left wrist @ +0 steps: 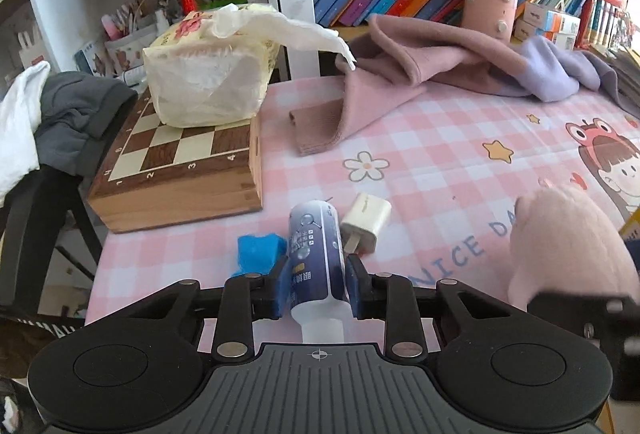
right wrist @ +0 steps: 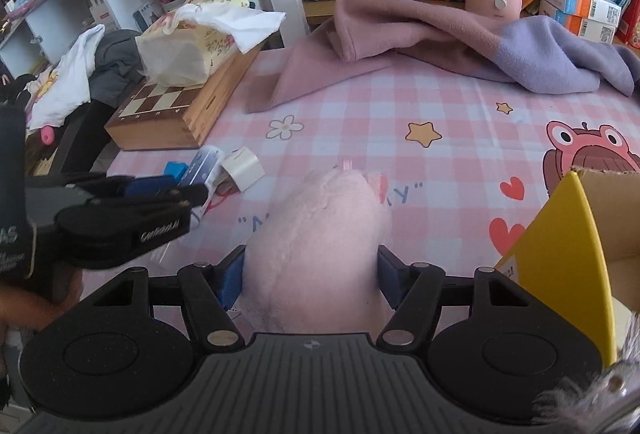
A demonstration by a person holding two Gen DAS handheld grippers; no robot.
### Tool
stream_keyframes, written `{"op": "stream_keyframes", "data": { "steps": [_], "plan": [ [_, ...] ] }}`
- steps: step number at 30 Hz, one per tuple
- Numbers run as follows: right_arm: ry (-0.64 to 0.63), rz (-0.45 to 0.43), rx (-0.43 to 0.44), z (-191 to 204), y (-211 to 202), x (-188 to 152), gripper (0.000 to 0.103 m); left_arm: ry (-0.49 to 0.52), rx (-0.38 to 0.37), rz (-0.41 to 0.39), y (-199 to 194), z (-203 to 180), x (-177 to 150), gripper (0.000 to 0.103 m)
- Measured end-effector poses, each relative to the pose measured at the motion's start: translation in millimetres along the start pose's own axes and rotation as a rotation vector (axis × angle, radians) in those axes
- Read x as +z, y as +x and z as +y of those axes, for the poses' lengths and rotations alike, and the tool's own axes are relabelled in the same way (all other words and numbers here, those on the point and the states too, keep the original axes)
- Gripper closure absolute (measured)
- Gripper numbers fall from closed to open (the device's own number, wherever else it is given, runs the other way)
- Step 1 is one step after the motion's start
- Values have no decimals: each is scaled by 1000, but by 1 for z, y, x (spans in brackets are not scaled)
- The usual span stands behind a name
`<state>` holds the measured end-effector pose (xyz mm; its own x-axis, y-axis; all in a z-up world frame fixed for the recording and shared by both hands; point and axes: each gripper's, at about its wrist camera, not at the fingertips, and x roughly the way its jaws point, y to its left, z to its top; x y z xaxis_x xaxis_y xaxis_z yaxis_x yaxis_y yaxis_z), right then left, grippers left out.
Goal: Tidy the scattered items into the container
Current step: 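Grasp the pink plush toy with the right tool while the left tool grasps the bottle, then carry the plush toy and bottle over the yellow box with both tools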
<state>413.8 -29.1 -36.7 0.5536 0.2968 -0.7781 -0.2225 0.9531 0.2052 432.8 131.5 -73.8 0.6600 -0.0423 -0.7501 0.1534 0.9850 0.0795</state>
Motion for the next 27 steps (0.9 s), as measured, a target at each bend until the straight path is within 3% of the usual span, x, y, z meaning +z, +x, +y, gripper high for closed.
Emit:
{"op": "stream_keyframes", "data": {
  "steps": [6, 16, 27],
  "plan": [
    [9, 23, 7, 0, 5, -3, 39, -15, 6, 14, 12, 0, 6, 70],
    [7, 28, 19, -1, 3, -9, 39, -46, -30, 48, 20, 2, 4, 72],
    [-18, -24, 51, 13, -24, -19, 39, -161, -99, -27, -59, 14, -22, 72]
  ]
}}
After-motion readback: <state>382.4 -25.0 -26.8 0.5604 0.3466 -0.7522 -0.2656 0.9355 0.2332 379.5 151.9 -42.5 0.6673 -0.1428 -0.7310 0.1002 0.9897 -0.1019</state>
